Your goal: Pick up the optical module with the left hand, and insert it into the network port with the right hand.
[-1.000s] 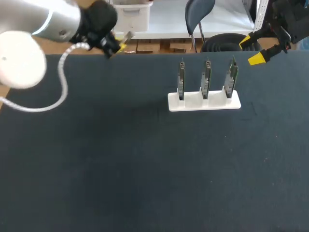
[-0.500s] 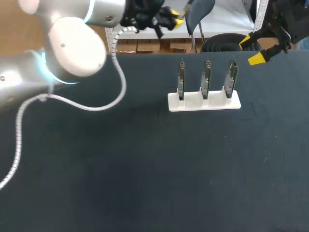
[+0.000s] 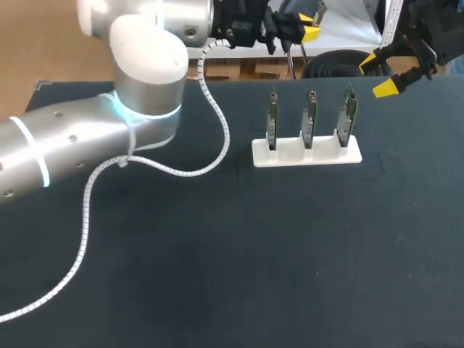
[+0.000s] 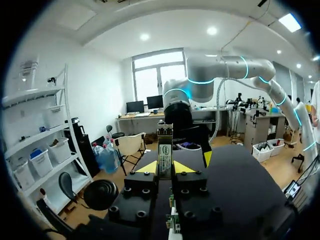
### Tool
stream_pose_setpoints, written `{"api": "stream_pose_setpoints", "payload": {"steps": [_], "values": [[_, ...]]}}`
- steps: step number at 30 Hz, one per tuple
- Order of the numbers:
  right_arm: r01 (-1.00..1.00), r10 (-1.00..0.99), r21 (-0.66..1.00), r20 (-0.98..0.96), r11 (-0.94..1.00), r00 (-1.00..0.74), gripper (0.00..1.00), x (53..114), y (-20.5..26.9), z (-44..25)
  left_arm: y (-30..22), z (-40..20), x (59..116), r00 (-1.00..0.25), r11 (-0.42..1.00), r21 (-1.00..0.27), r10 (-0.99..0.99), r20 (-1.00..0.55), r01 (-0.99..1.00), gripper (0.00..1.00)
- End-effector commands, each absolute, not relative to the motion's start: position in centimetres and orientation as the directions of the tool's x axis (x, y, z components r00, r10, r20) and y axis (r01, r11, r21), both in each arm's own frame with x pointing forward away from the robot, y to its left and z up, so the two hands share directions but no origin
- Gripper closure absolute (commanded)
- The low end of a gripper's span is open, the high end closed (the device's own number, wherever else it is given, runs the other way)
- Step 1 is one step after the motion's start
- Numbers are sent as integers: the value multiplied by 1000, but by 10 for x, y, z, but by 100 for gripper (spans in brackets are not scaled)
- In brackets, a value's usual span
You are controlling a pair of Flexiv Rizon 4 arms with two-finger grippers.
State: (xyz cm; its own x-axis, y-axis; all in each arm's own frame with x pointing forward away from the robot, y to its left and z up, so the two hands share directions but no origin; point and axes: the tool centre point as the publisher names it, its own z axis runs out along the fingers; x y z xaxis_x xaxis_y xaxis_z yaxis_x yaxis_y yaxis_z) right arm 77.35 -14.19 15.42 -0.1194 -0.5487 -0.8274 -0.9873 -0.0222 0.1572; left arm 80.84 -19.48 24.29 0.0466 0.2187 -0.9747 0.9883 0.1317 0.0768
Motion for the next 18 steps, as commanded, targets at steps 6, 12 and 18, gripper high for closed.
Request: {"api": "stream_pose_setpoints", "payload": {"steps": [6,12,18], "values": [[-987,-550,157,-827,-21,-120,0,773,-141,154,-228,227,807,11,67,13,30,-999,998,100],[-987,-550,157,-827,-21,-120,0,773,-141,154,-242,224,798,24,37,25,19,-1000,999,100],[-987,-550,157,-827,-21,-120,0,773,-141,154,-252,217,789,15,22,15,20,-1000,1000,100]]}}
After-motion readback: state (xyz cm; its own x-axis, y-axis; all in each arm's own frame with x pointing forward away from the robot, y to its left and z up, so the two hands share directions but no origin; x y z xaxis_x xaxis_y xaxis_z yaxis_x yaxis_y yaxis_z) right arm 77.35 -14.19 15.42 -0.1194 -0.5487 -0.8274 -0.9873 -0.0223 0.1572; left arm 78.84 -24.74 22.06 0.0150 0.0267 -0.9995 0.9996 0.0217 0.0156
